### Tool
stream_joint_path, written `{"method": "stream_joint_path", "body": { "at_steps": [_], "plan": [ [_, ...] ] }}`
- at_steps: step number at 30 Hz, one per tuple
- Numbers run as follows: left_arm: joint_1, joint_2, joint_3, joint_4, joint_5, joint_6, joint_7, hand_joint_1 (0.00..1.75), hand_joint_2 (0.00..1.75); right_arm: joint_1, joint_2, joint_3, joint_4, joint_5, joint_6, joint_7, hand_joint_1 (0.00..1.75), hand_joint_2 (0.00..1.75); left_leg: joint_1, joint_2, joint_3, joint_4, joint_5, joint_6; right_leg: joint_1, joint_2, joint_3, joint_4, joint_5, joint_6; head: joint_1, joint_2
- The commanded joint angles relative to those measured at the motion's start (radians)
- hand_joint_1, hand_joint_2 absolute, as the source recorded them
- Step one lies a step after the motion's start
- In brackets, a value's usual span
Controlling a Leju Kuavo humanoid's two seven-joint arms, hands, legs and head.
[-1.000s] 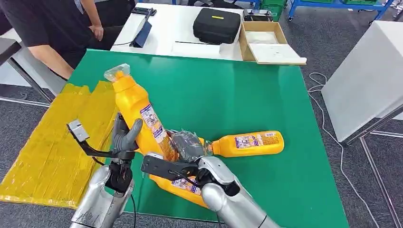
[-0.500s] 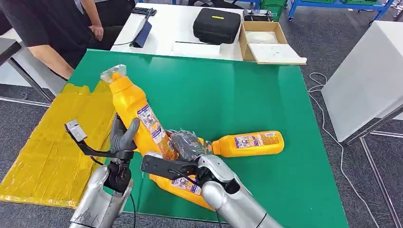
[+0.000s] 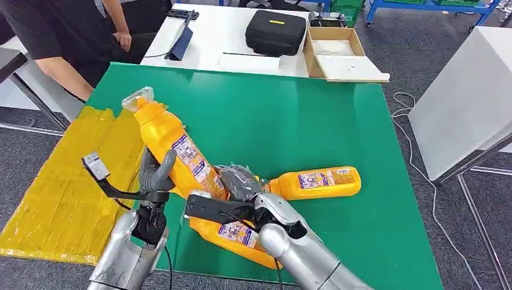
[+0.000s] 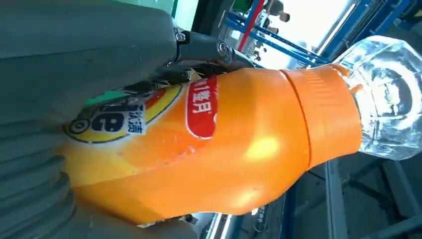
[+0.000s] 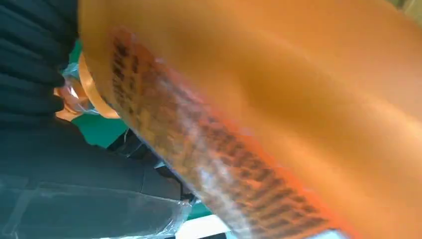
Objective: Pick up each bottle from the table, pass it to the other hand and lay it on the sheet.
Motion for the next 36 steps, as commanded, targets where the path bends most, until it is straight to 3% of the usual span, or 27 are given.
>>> {"method": "stream_joint_path", "body": {
  "at_steps": [1,8,17,23,28,32,36],
  "plan": [
    [-0.035,0.044,0.071,0.095,0.02,-0.035,-0.015,1.75,1.75,0.018,-0.097,-0.121,-0.084,-0.027,-0.062,-0.029,0.0,0.0,0.0,-0.002,0.002,0.0,0.0,-0.004,0.0,-0.003,0.003,0.0,-0.001,-0.002,0.0,0.0],
    [-0.036,0.038,0.073,0.092,0.02,-0.031,-0.015,1.75,1.75,0.026,-0.085,-0.134,-0.085,-0.031,-0.069,-0.025,0.0,0.0,0.0,0.0,0.001,0.0,0.0,-0.003,0.0,-0.001,0.001,0.0,0.0,-0.002,0.0,0.0],
    [-0.055,0.066,0.122,0.167,0.041,-0.079,-0.034,1.75,1.75,0.193,-0.156,-0.436,-0.414,-0.228,-0.172,-0.193,0.0,0.0,0.0,-0.005,0.002,0.0,0.0,-0.005,0.0,-0.006,0.003,0.0,-0.002,-0.002,0.0,0.0],
    [-0.042,0.079,0.14,0.154,0.034,-0.073,-0.044,1.75,1.75,0.235,-0.155,-0.5,-0.514,-0.243,-0.209,-0.242,0.0,0.0,-0.001,-0.002,0.001,0.001,-0.001,-0.004,-0.001,-0.002,0.001,0.001,-0.001,-0.002,0.0,0.0],
    [-0.112,0.13,0.208,0.149,-0.238,0.118,-0.129,1.75,1.75,0.277,-0.154,-0.552,-0.567,-0.23,-0.205,-0.244,0.0,0.0,0.0,-0.001,-0.001,0.001,0.0,-0.003,0.0,-0.002,-0.001,0.0,0.0,-0.002,0.0,0.0],
    [-0.124,0.126,0.224,0.152,-0.249,0.113,-0.116,1.75,1.75,0.28,-0.15,-0.556,-0.563,-0.229,-0.201,-0.246,0.0,0.0,0.0,-0.002,0.0,0.002,0.0,-0.005,0.0,-0.003,-0.001,0.002,-0.001,-0.003,0.0,0.0],
    [-0.196,0.191,0.233,0.132,-0.713,0.557,-0.166,1.75,1.75,0.277,-0.145,-0.55,-0.541,-0.224,-0.172,-0.238,0.0,0.0,0.0,-0.001,-0.001,0.001,0.0,-0.003,0.0,-0.002,-0.001,0.002,0.0,-0.002,0.0,0.0]
  ]
}}
